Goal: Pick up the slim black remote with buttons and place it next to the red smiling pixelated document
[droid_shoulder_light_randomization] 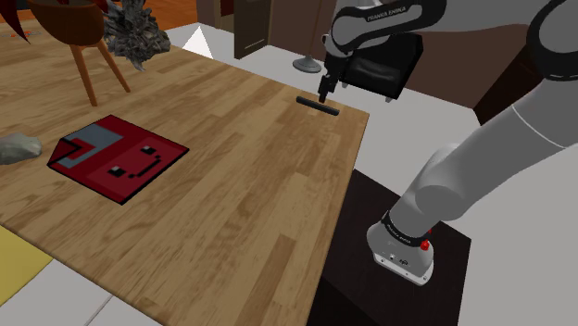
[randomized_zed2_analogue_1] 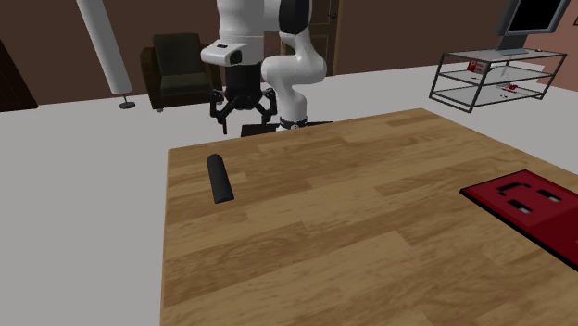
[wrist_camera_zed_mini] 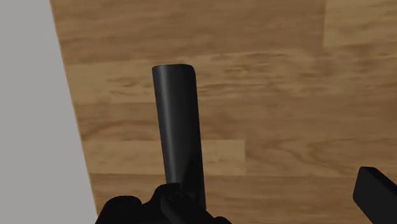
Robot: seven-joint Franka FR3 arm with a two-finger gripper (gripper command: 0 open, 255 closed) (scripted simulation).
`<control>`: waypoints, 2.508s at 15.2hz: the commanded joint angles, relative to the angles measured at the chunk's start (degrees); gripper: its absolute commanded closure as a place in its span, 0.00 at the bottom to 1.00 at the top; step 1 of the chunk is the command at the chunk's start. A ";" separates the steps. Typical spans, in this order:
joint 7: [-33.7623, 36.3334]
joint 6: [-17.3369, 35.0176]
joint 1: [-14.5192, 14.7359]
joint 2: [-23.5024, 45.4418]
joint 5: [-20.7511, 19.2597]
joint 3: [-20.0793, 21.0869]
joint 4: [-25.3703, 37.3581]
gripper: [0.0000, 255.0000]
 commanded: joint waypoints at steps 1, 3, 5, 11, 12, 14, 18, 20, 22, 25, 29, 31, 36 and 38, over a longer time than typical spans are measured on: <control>-2.19 1.94 0.03 4.58 1.07 -1.14 2.98 0.00; -4.53 3.76 -0.18 9.02 2.46 -2.14 5.81 0.00; -6.94 5.29 -0.57 13.53 4.15 -2.89 8.94 0.00; -9.75 9.31 -1.43 19.57 6.62 -3.32 10.96 0.00; -9.87 10.03 -1.49 20.01 6.80 -3.32 10.66 0.00; -10.14 11.44 -1.61 20.92 7.18 -3.30 10.11 0.00; -10.22 11.85 -1.65 21.19 7.29 -3.29 9.96 0.00; -10.22 11.85 -1.65 21.19 7.29 -3.29 9.96 0.00; -10.22 11.83 -1.65 21.19 7.29 -3.29 9.97 0.00; -10.22 11.83 -1.65 21.19 7.29 -3.29 9.97 1.00; -10.27 11.92 -1.67 21.39 7.38 -3.28 10.08 1.00; -10.33 11.85 -1.69 21.44 7.41 -3.28 10.19 1.00; -9.97 9.68 -1.55 19.97 6.80 -3.35 10.97 1.00; -9.83 8.23 -1.48 19.20 6.50 -3.38 11.70 1.00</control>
